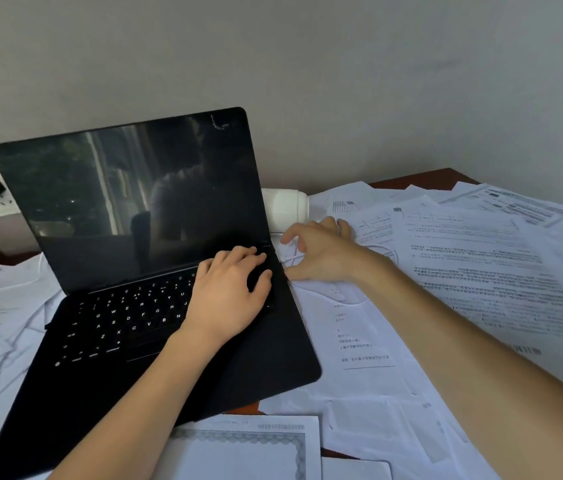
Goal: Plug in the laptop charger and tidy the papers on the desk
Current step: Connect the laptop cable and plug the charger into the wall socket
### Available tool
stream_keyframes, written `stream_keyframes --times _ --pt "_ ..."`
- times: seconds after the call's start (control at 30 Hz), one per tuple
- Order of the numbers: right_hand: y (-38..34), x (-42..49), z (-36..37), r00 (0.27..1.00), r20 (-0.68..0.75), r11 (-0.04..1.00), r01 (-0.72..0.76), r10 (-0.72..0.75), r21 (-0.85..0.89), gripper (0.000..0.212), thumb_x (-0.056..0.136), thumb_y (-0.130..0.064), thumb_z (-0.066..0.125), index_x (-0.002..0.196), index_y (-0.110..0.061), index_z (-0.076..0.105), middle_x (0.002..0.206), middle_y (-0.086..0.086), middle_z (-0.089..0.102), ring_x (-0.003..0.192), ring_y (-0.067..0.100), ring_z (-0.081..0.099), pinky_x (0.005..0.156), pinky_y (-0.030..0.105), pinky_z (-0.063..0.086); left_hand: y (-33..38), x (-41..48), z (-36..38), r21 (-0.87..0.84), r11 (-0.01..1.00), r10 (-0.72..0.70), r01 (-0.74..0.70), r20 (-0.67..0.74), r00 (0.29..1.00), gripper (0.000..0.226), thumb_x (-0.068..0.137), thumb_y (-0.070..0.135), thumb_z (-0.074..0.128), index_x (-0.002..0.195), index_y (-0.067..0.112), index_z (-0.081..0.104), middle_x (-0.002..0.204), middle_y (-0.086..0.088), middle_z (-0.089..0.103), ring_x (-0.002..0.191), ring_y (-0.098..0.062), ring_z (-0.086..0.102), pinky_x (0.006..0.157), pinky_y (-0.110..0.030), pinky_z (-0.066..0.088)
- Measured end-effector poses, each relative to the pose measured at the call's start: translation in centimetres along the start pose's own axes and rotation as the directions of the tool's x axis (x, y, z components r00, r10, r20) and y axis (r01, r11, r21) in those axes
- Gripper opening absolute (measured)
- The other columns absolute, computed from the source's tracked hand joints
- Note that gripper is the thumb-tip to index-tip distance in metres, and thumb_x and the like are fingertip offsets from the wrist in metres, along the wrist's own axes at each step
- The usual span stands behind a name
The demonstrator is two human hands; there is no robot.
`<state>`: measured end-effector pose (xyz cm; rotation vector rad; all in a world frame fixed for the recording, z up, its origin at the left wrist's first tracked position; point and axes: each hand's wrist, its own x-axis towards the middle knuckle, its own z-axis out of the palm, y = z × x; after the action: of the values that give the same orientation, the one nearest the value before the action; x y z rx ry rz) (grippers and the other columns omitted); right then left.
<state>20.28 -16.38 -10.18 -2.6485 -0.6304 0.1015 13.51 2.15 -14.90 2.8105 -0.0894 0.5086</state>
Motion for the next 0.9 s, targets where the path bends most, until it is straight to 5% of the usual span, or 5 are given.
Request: stream_keyframes --times 0.1,0.2,0.33,0.67,0.9 --pt "0.4 -1.0 -2.2 0.997 0.053 0.998 -0.056 0.058 -0.033 0.067 0.084 -0.061 0.067 0.143 -0.037 0.044 0.135 -0.003 0.046 0.136 0.025 0.028 0.114 0.04 0.023 -0.2 -0.2 0.0 -0.011 1.0 0.005 -0.005 0.003 1.0 0.042 0.105 0.042 0.051 0.145 0.029 0.06 0.151 0.012 0.052 0.139 -0.013 0.043 0.116 -0.036 0.024" --pt "0.7 -2.1 -4.6 0.936 0.255 0.958 -0.188 0.242 -0.217 0.109 0.07 -0.086 0.062 0.158 -0.035 0.023 0.163 -0.002 0.016 0.152 0.028 0.009 0.118 0.048 0.025 -0.1 -0.2 -0.2 -0.022 1.0 0.003 -0.003 0.012 1.0 0.043 0.106 0.042 0.051 0.146 0.029 0.059 0.153 0.011 0.051 0.14 -0.014 0.042 0.117 -0.035 0.023" --pt "-0.1 -2.9 -5.9 0.909 0.312 0.935 -0.177 0.275 -0.309 0.125 0.064 -0.078 0.075 0.161 -0.032 0.01 0.165 -0.001 0.01 0.152 0.025 0.012 0.115 0.05 0.035 0.1 -0.3 -0.5 -0.025 1.0 0.009 -0.008 0.03 1.0 0.044 0.106 0.041 0.049 0.147 0.027 0.057 0.155 0.009 0.049 0.142 -0.015 0.042 0.117 -0.035 0.022" --pt "-1.0 -3.4 -5.6 0.817 0.453 0.9 -0.171 0.357 -0.401 0.111 0.073 -0.051 0.078 0.158 -0.03 0.011 0.156 0.001 0.035 0.133 0.031 0.044 0.102 0.047 0.049 0.7 1.4 -1.5 0.044 0.999 0.027 -0.031 0.097 0.995 0.04 0.104 0.043 0.052 0.138 0.025 0.061 0.134 0.005 0.055 0.126 -0.02 0.048 0.106 -0.036 0.031" --pt "-2.0 -3.5 -4.4 0.843 0.462 0.938 -0.129 0.274 -0.321 0.048 0.063 -0.032 0.07 0.11 -0.023 0.065 0.122 0.001 0.068 0.1 0.021 0.066 0.076 0.032 0.046 2.2 4.5 -2.3 -0.034 0.979 0.204 -0.203 0.285 0.937 0.038 0.103 0.03 0.057 0.141 0.025 0.06 0.126 0.001 0.053 0.118 -0.021 0.046 0.098 -0.033 0.038"
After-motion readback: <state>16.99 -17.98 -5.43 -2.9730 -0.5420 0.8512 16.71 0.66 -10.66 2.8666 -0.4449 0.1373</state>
